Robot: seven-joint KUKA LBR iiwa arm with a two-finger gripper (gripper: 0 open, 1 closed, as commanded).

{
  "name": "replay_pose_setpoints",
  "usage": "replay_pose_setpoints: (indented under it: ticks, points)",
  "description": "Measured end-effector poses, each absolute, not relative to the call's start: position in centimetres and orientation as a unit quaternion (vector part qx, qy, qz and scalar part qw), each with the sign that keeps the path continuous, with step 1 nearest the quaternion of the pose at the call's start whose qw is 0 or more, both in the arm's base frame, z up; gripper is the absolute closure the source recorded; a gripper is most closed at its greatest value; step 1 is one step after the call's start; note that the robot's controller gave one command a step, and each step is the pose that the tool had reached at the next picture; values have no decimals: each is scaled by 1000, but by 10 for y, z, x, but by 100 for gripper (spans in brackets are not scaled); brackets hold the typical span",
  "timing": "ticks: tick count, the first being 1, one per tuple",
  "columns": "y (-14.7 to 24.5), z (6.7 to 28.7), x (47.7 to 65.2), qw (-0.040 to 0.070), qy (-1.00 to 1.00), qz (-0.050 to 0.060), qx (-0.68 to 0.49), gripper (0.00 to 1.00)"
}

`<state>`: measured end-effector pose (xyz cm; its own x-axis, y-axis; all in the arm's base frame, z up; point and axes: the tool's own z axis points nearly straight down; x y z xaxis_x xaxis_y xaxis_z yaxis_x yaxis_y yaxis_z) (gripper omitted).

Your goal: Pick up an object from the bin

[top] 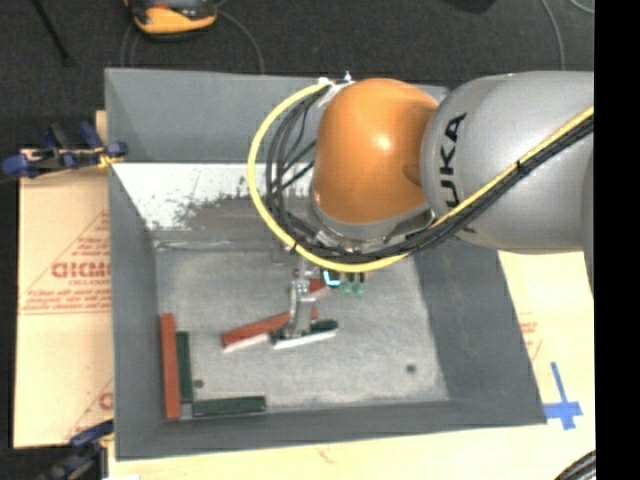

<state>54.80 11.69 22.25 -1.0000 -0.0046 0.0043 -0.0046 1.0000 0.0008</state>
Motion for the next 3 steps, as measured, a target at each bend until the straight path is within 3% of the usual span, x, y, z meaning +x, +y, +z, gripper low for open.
replay_pose_setpoints:
  ticks: [1,2,3]
  points:
    - [116,227,550,-2,-1000,-1,1,0]
    - [130,71,490,-1,-1000,-1,7,100]
    - [130,73,495,-10,-1000,-2,3,0]
